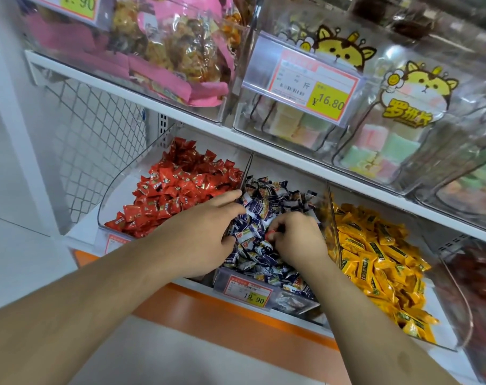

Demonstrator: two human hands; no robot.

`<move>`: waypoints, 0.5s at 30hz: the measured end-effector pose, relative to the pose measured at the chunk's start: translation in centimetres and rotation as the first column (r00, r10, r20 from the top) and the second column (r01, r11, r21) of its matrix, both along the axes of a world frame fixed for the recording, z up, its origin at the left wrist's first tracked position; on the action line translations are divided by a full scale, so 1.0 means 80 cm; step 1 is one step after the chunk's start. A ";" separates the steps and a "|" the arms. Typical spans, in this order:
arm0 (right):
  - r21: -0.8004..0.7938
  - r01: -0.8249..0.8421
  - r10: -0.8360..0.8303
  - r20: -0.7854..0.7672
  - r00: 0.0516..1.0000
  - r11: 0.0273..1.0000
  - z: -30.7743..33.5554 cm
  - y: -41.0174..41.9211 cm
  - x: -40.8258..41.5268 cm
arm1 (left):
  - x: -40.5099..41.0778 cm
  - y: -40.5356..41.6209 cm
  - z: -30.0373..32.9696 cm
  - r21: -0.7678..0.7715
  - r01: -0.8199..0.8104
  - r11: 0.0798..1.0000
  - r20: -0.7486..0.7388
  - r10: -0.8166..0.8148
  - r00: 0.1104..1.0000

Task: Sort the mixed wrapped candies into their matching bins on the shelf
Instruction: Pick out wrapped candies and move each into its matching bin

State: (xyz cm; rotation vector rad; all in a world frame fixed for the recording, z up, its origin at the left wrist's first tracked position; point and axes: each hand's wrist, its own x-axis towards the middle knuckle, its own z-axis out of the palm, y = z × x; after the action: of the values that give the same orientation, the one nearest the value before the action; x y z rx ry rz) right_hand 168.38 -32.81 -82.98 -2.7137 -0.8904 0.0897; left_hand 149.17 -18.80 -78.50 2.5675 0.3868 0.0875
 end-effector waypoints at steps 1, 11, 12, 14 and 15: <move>0.038 0.003 -0.003 0.000 1.000 0.999 0.003 -0.002 0.001 | 0.000 0.000 0.000 0.006 0.002 1.000 -0.002 -0.002 1.000; 0.435 0.011 0.137 -0.307 0.942 0.900 0.073 -0.026 -0.052 | 0.013 -0.002 -0.002 0.102 0.010 0.995 0.240 -0.034 0.970; 0.483 0.022 0.172 -0.354 0.920 0.875 0.080 -0.026 -0.060 | 0.014 -0.004 0.000 0.069 0.009 0.998 0.273 -0.028 0.962; 0.567 0.040 0.241 -0.411 0.879 0.823 0.088 -0.023 -0.074 | 0.015 -0.009 0.005 -0.031 -0.001 1.000 0.343 0.011 0.939; 0.599 0.057 0.263 -0.433 0.862 0.799 0.091 -0.022 -0.078 | 0.014 -0.011 0.009 -0.073 -0.016 0.997 0.373 0.043 0.927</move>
State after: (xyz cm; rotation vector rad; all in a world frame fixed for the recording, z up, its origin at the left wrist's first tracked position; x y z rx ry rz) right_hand 162.14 -34.59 -75.73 -1.9072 -0.7447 0.4384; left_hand 150.32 -19.70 -77.79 2.4045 0.2754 0.5580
